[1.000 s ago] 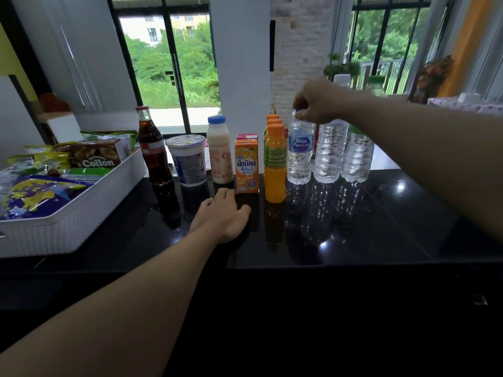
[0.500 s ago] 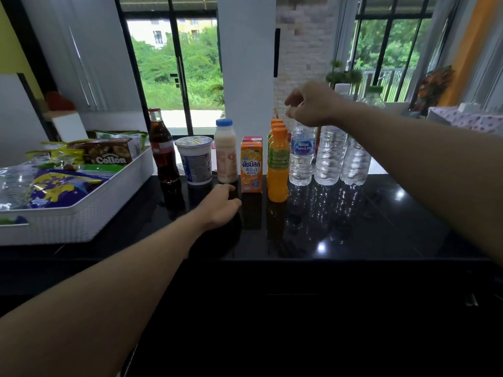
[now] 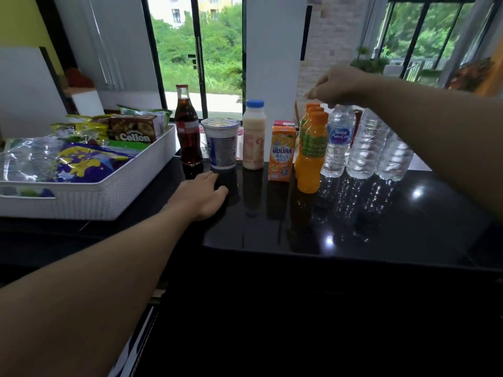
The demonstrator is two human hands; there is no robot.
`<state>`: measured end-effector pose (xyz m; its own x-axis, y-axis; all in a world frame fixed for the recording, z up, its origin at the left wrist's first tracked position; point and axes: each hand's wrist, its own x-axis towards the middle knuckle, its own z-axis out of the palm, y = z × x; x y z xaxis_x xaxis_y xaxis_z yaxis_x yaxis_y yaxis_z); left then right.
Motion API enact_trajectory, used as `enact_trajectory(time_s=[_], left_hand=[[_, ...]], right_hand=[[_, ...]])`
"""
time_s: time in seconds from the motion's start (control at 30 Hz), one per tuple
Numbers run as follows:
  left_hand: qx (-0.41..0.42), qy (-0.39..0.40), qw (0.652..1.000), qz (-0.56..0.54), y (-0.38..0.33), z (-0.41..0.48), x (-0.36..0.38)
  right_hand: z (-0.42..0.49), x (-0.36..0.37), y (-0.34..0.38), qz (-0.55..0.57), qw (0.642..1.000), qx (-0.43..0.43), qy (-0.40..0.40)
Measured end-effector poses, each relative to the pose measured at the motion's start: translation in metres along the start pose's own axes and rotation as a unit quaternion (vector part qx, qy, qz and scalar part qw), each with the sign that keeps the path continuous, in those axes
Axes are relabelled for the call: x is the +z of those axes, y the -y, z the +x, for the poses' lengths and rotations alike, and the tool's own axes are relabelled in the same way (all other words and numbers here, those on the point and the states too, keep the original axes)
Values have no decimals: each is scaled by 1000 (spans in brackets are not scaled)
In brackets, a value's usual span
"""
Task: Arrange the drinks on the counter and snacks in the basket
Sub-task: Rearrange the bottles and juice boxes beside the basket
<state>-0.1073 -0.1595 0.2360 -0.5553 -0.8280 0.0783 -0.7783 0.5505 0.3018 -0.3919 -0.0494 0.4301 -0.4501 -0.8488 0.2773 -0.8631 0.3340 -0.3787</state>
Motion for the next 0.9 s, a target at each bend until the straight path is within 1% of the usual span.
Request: enact_trajectory(time_s=[0.07, 0.17, 0.3, 0.73, 0.9], left_hand=[[0, 2, 1000, 2, 0, 0, 2], [12, -11, 1000, 3, 1, -1, 2], [26, -24, 999, 11, 0, -2, 2], [18, -17, 1000, 11, 0, -1, 1], [18, -14, 1000, 9, -1, -1, 0]], right_hand=[[3, 0, 5, -9, 1000, 20, 20], [5, 2, 10, -28, 998, 27, 41], [7, 6, 10, -31, 999, 26, 24], [6, 7, 10, -34, 999, 29, -11], [1, 6, 8, -31, 999, 11, -15]])
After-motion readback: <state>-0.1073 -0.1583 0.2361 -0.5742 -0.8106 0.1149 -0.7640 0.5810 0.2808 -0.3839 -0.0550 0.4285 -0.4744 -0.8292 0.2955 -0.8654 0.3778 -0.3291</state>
